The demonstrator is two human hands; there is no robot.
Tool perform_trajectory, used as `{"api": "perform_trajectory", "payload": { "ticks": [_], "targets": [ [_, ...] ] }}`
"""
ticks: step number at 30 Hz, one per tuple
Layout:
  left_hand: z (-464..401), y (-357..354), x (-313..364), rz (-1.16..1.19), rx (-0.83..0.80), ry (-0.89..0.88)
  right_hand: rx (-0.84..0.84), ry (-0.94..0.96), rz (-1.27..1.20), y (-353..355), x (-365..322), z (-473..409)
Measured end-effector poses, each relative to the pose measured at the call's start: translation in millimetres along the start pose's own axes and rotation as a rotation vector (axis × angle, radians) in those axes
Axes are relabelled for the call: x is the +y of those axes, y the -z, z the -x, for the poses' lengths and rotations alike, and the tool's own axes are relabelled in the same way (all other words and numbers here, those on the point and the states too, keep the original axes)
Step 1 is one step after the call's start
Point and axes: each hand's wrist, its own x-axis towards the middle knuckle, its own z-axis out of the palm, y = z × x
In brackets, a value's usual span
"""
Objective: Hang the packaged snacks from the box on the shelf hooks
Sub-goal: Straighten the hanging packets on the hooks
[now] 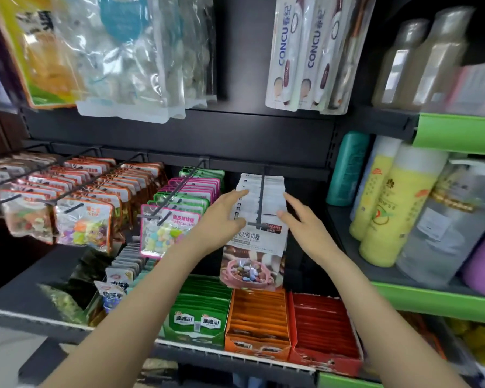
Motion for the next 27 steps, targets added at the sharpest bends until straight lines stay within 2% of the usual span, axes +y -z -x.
{"api": "perform_trajectory", "payload": {
  "ticks": [2,5,7,10,16,24,27],
  "targets": [
    [15,-7,-7,0.126,-0.021,0.012,-0.032,-0.036,-0.074,-3,4,17],
    [32,-23,-10,0.186,-0.05,0.051,-0.065,-0.056,0.01,-14,18,30],
    [37,-34,-9,0.185,-0.005,0.082,-0.054,-0.038,0.042,-22,24,32],
    [43,-45,-8,0.176,0.077,0.07,0.008,0.011,0.098,-32,28,33],
    [52,-60,-23,0.163,0.098,0.042,0.027,0.026,0.117,-44,44,37],
    [69,-73,-37,0.241,0.152,0.186,0.148,-0.007,0.029,-57,63,53],
    [75,-81,-41,0.284,0.268,0.225,0.204,-0.007,0.007,-61,68,56]
  ]
}}
